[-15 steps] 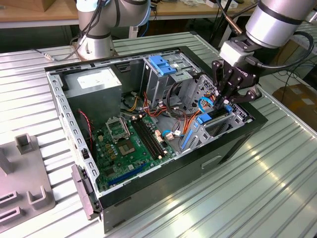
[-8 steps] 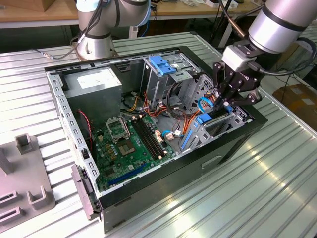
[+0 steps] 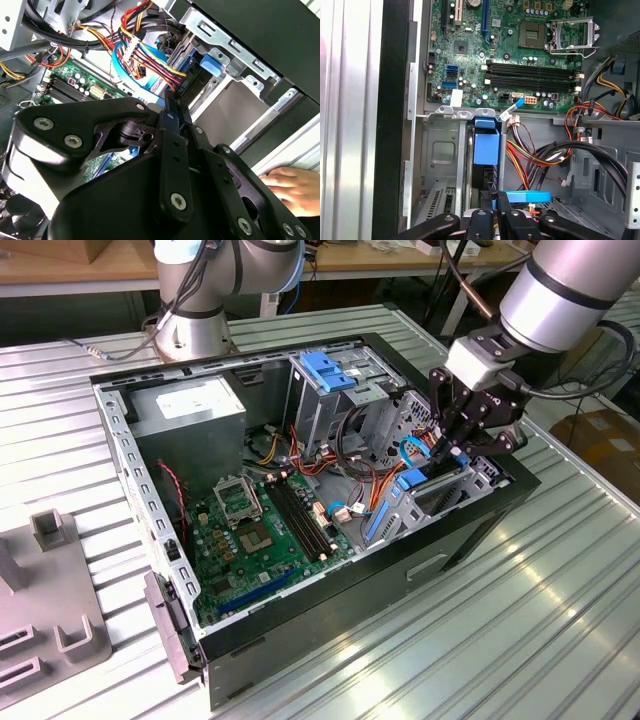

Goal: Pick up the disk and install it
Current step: 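Insert the second disk wire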

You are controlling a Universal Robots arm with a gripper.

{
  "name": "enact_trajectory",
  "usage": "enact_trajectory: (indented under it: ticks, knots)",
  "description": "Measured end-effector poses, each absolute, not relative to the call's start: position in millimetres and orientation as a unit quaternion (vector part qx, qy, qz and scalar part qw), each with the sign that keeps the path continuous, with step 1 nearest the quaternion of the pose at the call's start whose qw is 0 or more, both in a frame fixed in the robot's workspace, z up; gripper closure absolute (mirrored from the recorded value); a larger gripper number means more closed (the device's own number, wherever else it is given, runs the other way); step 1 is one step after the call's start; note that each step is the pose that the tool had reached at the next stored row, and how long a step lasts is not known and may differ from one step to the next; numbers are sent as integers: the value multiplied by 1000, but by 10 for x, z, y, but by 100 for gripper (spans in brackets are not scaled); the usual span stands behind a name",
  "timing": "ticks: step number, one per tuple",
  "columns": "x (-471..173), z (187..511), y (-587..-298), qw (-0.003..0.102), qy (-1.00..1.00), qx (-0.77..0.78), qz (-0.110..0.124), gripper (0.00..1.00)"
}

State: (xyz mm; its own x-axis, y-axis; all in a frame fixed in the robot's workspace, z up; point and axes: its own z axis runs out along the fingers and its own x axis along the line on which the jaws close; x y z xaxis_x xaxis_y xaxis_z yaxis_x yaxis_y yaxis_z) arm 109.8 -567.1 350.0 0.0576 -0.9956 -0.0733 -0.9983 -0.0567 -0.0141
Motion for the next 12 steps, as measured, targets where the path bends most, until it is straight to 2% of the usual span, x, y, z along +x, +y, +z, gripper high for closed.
enact_trajectory:
  ticks: [5, 12]
  knots:
    - [1098, 3491, -5671, 35, 686, -726, 24, 84]
    - [1097, 3481, -5672, 36, 686, -726, 25, 84]
